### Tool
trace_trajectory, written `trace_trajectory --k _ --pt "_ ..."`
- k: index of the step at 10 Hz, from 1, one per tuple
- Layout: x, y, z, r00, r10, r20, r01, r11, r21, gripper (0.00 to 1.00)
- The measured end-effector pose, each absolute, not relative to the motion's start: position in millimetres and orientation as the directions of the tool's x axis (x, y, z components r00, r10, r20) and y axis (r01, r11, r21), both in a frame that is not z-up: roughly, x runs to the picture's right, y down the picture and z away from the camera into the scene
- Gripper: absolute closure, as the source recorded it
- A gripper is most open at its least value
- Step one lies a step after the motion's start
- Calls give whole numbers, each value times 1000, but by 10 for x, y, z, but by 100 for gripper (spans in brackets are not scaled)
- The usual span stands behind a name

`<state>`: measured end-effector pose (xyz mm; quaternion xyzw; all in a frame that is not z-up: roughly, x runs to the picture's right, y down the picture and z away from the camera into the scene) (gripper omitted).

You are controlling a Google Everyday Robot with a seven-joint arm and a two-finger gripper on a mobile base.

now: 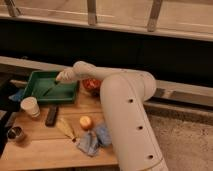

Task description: Place fork in tray

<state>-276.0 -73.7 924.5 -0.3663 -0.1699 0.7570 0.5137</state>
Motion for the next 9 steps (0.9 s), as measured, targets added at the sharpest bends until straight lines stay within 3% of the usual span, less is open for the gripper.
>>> trace_trajectory --k 9 --pt "-2739 -737 9256 -205 902 -379 -656 -414 -631 20"
